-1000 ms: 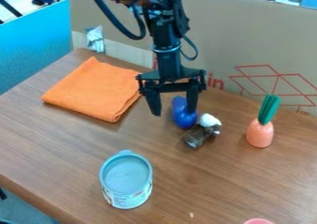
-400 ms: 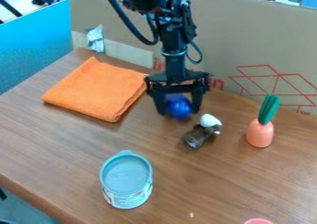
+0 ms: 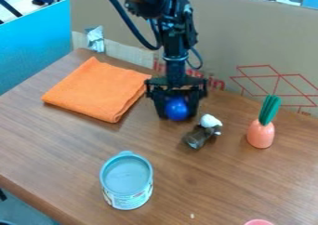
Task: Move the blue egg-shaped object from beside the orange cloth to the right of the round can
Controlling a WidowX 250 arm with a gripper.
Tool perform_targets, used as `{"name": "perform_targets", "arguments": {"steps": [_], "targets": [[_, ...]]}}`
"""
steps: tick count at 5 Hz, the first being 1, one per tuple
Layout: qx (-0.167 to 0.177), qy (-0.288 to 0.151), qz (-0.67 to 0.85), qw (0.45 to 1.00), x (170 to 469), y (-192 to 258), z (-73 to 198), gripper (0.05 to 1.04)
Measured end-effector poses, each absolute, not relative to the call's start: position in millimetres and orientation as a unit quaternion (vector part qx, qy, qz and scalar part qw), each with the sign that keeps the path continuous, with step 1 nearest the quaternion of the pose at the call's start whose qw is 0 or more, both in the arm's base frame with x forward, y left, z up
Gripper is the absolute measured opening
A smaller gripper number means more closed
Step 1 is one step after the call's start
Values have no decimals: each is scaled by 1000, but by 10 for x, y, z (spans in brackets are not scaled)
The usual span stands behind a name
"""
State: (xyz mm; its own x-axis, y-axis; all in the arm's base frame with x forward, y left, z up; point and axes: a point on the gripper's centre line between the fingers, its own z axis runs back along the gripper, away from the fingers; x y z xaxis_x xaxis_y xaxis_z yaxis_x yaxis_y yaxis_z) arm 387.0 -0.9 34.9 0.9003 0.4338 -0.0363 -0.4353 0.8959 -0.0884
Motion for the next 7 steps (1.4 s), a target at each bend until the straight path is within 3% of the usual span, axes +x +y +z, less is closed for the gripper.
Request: {"name": "perform_targets", "arguments": {"steps": [1,3,5,7], "targets": [[-33,4,153,988,3772,-72,449,831],[55,-34,-18,998,3321,-493,906,831],[49,-30,-170,984,2924,-1196,718,831],[67,-22,-211,975,2747,-1438,615,831]]}}
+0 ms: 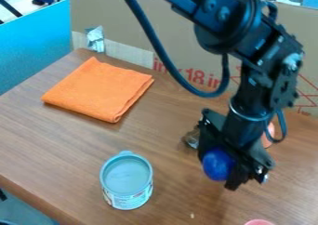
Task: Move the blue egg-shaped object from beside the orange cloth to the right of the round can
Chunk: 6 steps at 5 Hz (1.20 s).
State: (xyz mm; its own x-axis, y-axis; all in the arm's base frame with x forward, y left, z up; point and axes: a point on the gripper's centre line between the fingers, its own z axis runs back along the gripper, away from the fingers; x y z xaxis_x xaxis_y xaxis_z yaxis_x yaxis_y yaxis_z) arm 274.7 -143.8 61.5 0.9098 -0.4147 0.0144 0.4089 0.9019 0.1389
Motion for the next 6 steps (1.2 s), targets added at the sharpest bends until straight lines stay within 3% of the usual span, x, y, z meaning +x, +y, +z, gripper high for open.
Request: {"name": "perform_targets", "arguments": {"steps": [1,4,5,6], "targets": [[84,-7,-206,975,2709,-1441,537,831],[84,34,-200,976,2727,-1336,286,830],[86,40,-206,974,2731,-1283,298,921],[80,8,-213,974,2760,-1311,516,1009]]}}
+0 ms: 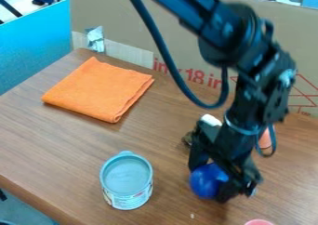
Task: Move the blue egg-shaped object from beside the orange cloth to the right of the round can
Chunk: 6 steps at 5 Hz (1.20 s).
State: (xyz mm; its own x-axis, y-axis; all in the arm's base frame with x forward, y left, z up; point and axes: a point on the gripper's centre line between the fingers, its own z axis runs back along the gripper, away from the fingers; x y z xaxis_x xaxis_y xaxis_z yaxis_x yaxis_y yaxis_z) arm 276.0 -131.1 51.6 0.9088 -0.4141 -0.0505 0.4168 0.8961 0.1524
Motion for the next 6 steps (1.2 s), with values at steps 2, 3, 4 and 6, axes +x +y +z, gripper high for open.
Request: {"name": "perform_targets", "arguments": {"steps": [2,3,4,6], "targets": [[23,-61,-185,981,2851,-1134,1016,1002],[30,-42,-148,988,2863,-827,1073,1002],[40,-17,-111,993,2866,-534,1048,1002],[56,22,-104,993,2862,-406,942,1002]]}}
